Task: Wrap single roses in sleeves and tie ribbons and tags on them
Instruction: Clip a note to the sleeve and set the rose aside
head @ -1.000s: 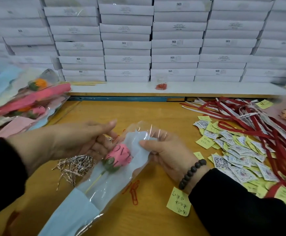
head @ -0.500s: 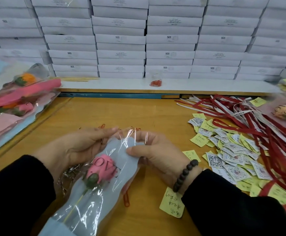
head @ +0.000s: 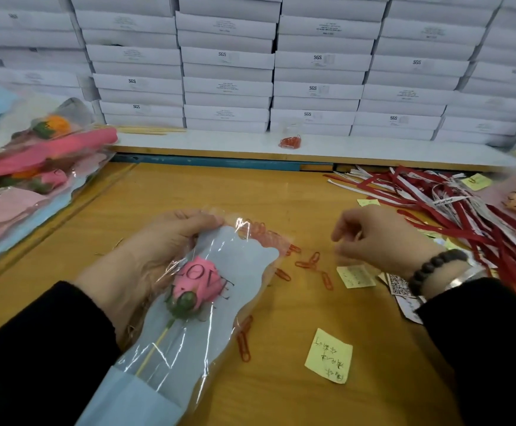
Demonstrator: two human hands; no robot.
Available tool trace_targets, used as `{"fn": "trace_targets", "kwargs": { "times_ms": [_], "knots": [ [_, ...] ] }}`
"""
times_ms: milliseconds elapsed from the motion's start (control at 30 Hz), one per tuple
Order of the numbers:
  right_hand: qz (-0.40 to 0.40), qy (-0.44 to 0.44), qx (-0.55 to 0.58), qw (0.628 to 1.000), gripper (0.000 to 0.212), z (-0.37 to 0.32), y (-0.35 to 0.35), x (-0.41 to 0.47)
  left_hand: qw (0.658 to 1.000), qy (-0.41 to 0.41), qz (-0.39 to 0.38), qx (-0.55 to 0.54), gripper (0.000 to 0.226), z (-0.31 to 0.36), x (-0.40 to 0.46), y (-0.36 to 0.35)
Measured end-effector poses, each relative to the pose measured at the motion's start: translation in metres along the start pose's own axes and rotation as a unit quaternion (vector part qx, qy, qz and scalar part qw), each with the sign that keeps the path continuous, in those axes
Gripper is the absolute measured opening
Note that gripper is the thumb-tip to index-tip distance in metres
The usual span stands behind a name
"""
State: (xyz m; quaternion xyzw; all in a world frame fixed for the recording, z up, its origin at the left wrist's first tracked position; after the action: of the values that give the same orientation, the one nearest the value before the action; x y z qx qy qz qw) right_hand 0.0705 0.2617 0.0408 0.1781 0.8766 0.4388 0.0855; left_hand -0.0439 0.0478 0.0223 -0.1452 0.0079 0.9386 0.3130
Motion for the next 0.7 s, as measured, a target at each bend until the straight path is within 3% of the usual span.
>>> {"fn": "trace_targets", "kwargs": {
  "times_ms": [267, 500, 600, 700],
  "knots": [
    [-0.123, -0.081, -0.060, 0.987, 0.025, 0.028, 0.014, -0.006, 1.000, -0.004, -0.014, 0.001, 0.012, -0.002, 0.002, 0.001],
    [-0.121, -0.070, -0.076, 0.987, 0.017, 0.031, 0.009, -0.002, 1.000, -0.011, -0.025, 0.003, 0.018, -0.003, 0.003, 0.000],
    [-0.071, -0.047, 0.016, 0.996, 0.013, 0.028, 0.013, -0.001, 1.000, -0.020, -0.018, 0.009, 0.027, -0.004, 0.005, 0.000],
    [0.033, 0.012, 0.243, 0.969, 0.009, 0.016, 0.021, 0.000, 0.999, -0.024, -0.018, 0.028, 0.038, -0.005, 0.008, 0.000]
  ]
}}
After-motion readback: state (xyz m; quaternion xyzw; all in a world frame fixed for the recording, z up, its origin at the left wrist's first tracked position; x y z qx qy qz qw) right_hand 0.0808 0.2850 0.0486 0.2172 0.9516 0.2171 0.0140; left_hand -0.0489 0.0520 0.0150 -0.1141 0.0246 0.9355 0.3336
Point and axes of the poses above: each hand's wrist, its own x-axis towards the middle knuckle, its own y-axis out of the back of the hand, z = x × y, the point moved 3 cm from there along x, towards the middle knuckle, and after that the axes turned 8 degrees about x, right-handed, at the moved point
